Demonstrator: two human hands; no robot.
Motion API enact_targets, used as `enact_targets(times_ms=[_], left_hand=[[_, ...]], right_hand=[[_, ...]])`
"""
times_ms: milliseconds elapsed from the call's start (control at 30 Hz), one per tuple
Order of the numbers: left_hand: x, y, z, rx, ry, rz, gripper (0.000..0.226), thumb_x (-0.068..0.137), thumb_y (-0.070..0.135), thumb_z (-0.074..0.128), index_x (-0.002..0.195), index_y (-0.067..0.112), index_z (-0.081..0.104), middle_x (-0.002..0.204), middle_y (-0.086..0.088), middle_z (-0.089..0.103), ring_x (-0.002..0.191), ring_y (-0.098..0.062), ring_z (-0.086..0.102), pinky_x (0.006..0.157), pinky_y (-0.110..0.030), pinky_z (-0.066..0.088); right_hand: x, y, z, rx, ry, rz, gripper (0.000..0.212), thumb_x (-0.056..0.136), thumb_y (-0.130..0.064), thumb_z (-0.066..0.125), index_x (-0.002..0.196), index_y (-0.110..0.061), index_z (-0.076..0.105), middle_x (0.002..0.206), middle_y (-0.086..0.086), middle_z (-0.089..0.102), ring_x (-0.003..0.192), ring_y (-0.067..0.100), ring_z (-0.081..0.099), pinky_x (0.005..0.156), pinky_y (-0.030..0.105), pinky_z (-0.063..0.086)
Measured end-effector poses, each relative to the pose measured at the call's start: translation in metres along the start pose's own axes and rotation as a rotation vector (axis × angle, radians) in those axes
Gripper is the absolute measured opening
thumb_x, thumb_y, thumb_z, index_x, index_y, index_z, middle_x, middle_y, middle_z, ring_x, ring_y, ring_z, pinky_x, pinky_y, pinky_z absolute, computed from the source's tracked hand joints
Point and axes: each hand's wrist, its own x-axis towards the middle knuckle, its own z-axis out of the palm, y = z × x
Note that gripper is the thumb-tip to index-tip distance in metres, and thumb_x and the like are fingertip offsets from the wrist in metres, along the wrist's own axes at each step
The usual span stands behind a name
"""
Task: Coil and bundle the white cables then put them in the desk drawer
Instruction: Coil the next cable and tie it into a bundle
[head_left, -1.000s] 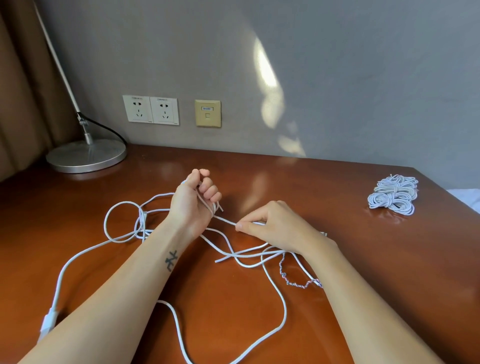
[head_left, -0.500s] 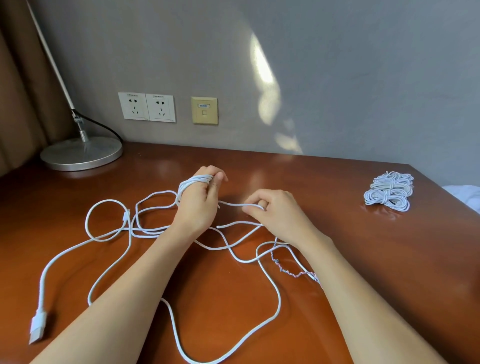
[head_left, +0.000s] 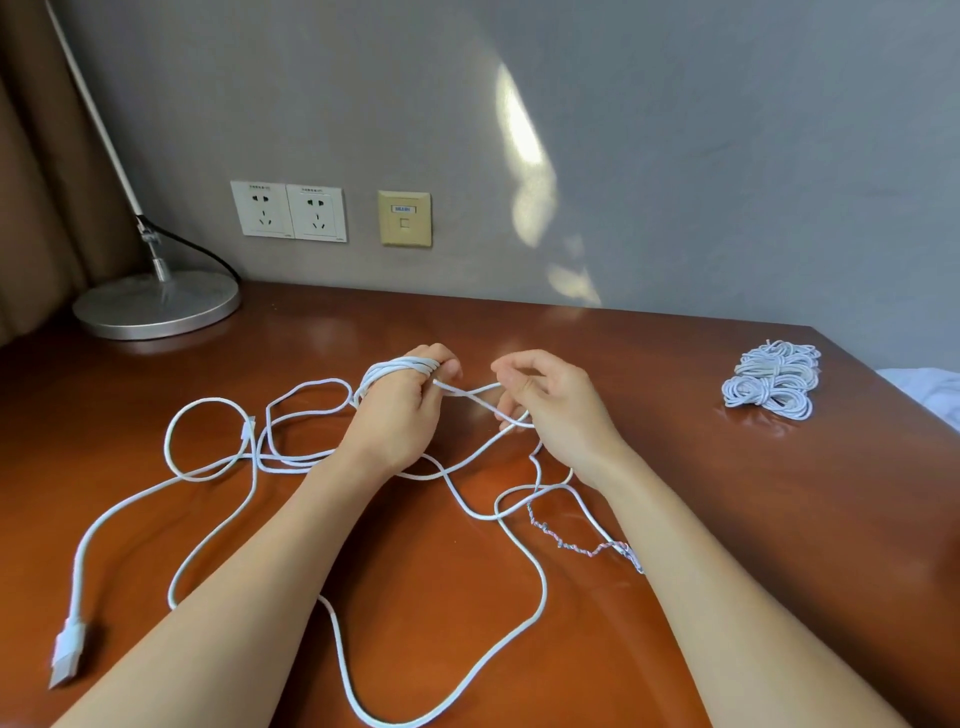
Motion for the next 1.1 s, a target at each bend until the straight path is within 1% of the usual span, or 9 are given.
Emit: enact_targets(times_ms=[167,367,533,600,667,733,867,1000,1100], left_hand=[[-0.003,0.005,0.0,-0.027,-0.086,-0.069,0.028,0.11,0.03,0.041,0.088,0.023,0.057,0.075,0.001,0.058,0.07,-0.013,0.054,0.064,-0.026,0.044],[-0.003,0.007,-0.003,-0.035,-0.12,-0.095,0.03,0.109,0.042,0.039,0.095,0.024,0.057,0.068,0.001,0.053,0.064,-0.014,0.051,0.065,-0.036,0.044],[-0.003,0.008,-0.002,0.041,-0.146,-0.143,0.02,0.102,0.045,0.056,0.096,0.027,0.063,0.075,0.002,0.067,0.074,-0.015,0.065,0.07,-0.041,0.057],[-0.002,0.007,-0.001,0.091,-0.124,-0.148,0.016,0.1,0.04,0.059,0.093,0.026,0.063,0.072,0.005,0.066,0.071,-0.012,0.064,0.067,-0.04,0.057],[-0.001,0.007,0.0,0.139,-0.091,-0.146,0.015,0.1,0.035,0.061,0.089,0.025,0.062,0.066,0.007,0.061,0.063,-0.011,0.061,0.057,-0.033,0.051],[-0.001,0.007,0.0,0.184,-0.063,-0.15,0.016,0.1,0.036,0.061,0.088,0.025,0.062,0.063,0.008,0.058,0.058,-0.01,0.058,0.054,-0.025,0.041],[0.0,0.008,-0.002,0.251,-0.03,-0.162,0.031,0.097,0.049,0.06,0.079,0.024,0.063,0.059,0.004,0.058,0.058,-0.014,0.059,0.058,-0.036,0.052],[-0.002,0.01,-0.002,0.215,-0.018,-0.142,0.046,0.098,0.058,0.054,0.07,0.022,0.062,0.056,0.002,0.057,0.057,-0.017,0.058,0.059,-0.036,0.052],[-0.003,0.012,-0.001,0.181,-0.03,-0.165,0.049,0.099,0.057,0.053,0.067,0.02,0.058,0.056,0.0,0.055,0.058,-0.02,0.057,0.061,-0.037,0.048]], right_hand=[[0.0,0.0,-0.003,0.172,-0.006,0.014,0.017,0.109,-0.025,0.051,0.116,-0.025,0.066,0.085,-0.003,0.076,0.08,0.015,0.076,0.089,0.03,0.057],[0.004,0.005,-0.005,0.265,0.047,-0.035,0.018,0.108,-0.022,0.054,0.118,-0.028,0.068,0.078,-0.004,0.063,0.067,0.008,0.055,0.072,0.025,0.049],[0.005,0.009,-0.004,0.22,0.076,-0.076,0.03,0.106,-0.015,0.056,0.127,-0.035,0.064,0.096,-0.005,0.072,0.095,0.013,0.071,0.096,0.035,0.057],[0.004,0.007,-0.002,0.201,0.098,-0.11,0.03,0.107,-0.011,0.053,0.127,-0.031,0.065,0.096,-0.004,0.072,0.089,0.018,0.074,0.089,0.038,0.061],[0.003,0.005,0.001,0.124,0.143,-0.17,0.029,0.107,-0.01,0.052,0.125,-0.028,0.065,0.096,-0.006,0.073,0.077,0.012,0.07,0.076,0.029,0.06],[0.002,0.004,0.003,0.041,0.197,-0.23,0.026,0.107,-0.011,0.053,0.123,-0.025,0.067,0.097,-0.011,0.074,0.081,0.003,0.068,0.076,0.019,0.054],[0.002,0.007,0.005,-0.091,0.268,-0.316,0.021,0.105,-0.016,0.058,0.122,-0.025,0.068,0.097,-0.014,0.076,0.098,0.003,0.07,0.084,0.017,0.052],[0.005,0.012,0.0,-0.195,0.339,-0.313,0.02,0.1,-0.03,0.066,0.12,-0.028,0.068,0.085,-0.015,0.07,0.081,0.003,0.068,0.072,0.01,0.048],[0.007,0.016,-0.001,-0.279,0.352,-0.28,0.021,0.1,-0.043,0.063,0.115,-0.03,0.069,0.075,-0.015,0.065,0.073,0.006,0.065,0.066,0.019,0.049]])
